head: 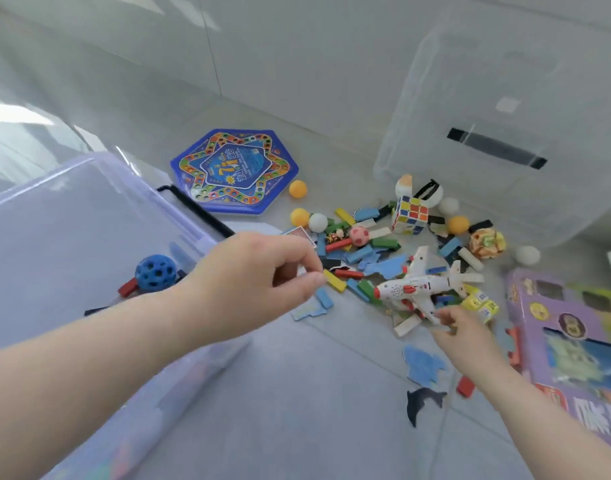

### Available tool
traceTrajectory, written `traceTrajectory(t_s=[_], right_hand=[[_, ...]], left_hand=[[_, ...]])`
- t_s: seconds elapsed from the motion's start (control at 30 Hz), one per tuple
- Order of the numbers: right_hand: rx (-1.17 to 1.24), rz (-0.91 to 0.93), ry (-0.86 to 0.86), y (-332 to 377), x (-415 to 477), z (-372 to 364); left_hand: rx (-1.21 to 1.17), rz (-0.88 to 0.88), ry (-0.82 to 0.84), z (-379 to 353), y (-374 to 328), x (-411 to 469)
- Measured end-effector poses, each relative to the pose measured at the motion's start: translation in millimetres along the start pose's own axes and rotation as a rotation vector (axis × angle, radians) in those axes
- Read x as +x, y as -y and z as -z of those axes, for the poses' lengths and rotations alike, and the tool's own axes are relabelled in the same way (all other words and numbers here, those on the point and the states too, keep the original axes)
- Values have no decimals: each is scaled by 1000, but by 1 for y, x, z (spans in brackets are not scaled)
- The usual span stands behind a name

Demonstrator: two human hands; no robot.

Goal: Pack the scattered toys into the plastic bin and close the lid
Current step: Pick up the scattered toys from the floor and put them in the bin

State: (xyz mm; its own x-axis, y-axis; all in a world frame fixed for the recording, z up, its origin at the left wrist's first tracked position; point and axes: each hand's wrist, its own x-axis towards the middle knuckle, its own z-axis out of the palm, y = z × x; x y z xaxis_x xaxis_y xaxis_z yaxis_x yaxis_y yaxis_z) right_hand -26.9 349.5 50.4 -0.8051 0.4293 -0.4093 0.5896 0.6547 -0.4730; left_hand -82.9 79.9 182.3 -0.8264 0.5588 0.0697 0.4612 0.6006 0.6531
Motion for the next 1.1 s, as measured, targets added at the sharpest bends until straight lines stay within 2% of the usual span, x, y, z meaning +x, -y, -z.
traceTrajectory(t_s=[0.1,0.17,0.23,0.33,0.43,0.53,0.63,0.73,0.83,0.9,1.0,1.1], right_hand=[[-134,-105,136,-51,-8,-20],[-207,-69,214,-66,-11,-27],[-166,-52,260,-68,-9,-26],[-128,-19,292,-67,-10,-25],[-326,65,305,-67,-15,-32],[-419,93,293,-65,-16,-36],[-437,92,331,-65,-14,-38],[-425,120,299,-65,-12,-37],[-479,243,255,-63,-15,-41],[-497,358,311,-61,-19,-51],[-492,423,384,-55,-23,-60],[-536,457,377,-51,-19,-59]], left_hand=[[174,-74,252,-53,-19,33],[293,3,432,-91,-20,51],[350,99,506,-125,-7,62],[275,340,405,-168,32,59],[313,533,317,-185,64,49],[350,632,287,-182,86,46],[375,629,283,-182,100,48],[297,665,299,-181,103,50],[263,692,378,-177,103,57],[266,692,404,-176,101,57],[274,606,398,-178,96,55],[337,410,328,-179,88,56]])
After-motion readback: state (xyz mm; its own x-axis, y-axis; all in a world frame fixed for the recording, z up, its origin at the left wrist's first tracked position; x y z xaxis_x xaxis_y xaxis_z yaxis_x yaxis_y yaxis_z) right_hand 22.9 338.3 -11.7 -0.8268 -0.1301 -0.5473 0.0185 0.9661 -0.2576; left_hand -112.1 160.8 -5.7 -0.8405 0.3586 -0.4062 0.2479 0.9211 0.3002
